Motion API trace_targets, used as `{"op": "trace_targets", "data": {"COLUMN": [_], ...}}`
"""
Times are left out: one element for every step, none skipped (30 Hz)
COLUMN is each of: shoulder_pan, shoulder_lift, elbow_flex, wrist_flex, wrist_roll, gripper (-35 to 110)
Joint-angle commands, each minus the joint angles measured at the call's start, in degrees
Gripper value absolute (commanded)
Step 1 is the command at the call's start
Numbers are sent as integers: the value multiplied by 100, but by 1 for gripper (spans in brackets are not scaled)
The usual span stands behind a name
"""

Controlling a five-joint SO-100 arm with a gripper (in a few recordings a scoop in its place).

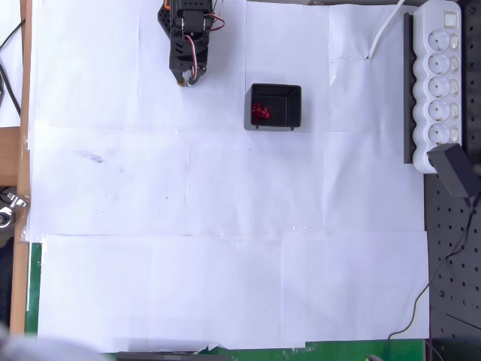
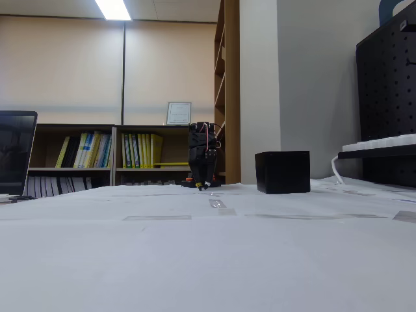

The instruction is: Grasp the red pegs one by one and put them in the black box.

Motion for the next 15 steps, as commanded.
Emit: {"op": "trace_targets", "data": {"shoulder_pan": [-26, -26, -26, -26, -44, -44, -44, -44, -44, -44, -44, -44, -44, -44, -44], "shoulder_lift": [-35, -35, -35, -35, -35, -35, -35, -35, -35, -35, -35, -35, -35, -35, -35], "elbow_flex": [-44, -44, -44, -44, -44, -44, -44, -44, -44, -44, -44, -44, -44, -44, -44], "wrist_flex": [88, 88, 88, 88, 105, 105, 105, 105, 105, 105, 105, 105, 105, 105, 105], "wrist_roll": [-62, -62, -62, -44, 62, 88, 88, 88, 88, 88, 88, 88, 88, 88, 88], "gripper": [0, 0, 0, 0, 0, 0, 0, 0, 0, 0, 0, 0, 0, 0, 0]}}
